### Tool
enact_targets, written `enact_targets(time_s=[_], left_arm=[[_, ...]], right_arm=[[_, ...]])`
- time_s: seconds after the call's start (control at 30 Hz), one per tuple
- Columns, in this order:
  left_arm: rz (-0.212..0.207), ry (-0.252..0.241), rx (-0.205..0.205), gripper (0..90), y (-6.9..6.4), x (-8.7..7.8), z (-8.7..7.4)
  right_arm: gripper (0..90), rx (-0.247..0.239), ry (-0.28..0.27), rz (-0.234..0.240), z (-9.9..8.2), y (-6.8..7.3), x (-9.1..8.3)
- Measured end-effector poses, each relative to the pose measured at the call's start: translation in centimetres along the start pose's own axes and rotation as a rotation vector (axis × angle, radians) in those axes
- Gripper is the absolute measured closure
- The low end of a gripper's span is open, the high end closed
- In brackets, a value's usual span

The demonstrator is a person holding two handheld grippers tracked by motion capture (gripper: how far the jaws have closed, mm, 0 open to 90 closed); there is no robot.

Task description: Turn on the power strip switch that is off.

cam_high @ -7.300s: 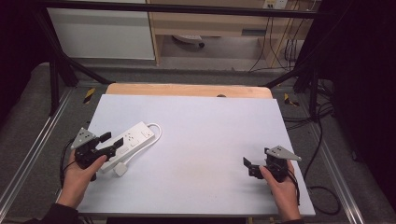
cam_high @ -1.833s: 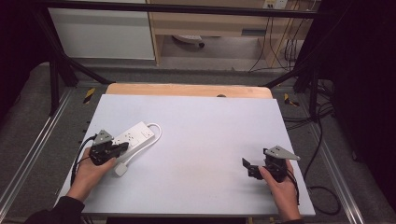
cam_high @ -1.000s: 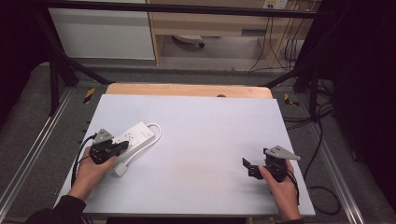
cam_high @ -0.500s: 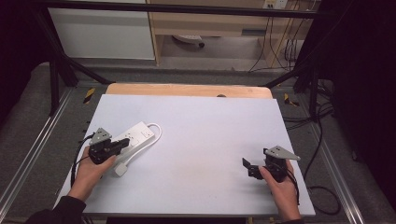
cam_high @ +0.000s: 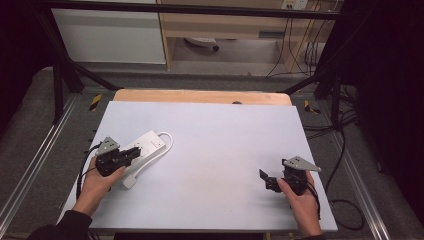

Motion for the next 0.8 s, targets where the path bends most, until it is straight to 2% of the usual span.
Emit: enact_targets(time_s=[0.3, 0.43, 0.63, 0.8], left_arm=[[-0.009, -0.038, -0.014, 70.5, -0.18, -0.17, 0.44], [-0.015, -0.041, -0.019, 66.4, -0.25, -0.16, 0.49], [-0.032, -0.049, -0.027, 62.0, -0.52, -0.15, 0.63], [-0.051, -0.064, -0.031, 54.9, -0.84, -0.16, 0.83]], right_arm=[[3.7, -0.004, 0.0, -0.001, 0.0, -0.01, 0.02], [3.7, -0.006, -0.001, -0.001, 0.0, -0.01, 0.02], [3.7, -0.006, 0.002, -0.002, -0.02, 0.02, 0.04], [3.7, -0.009, 0.003, -0.004, -0.03, 0.03, 0.08]])
Point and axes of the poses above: each handheld gripper's, and its own axes: x roughly forward along the jaws, z roughly out of its top, y roughly to its left, the point moved 6 cm from there along x, roughly forward along the jaws, and after that the axes turned 3 degrees about -x, right-handed, at the moved point
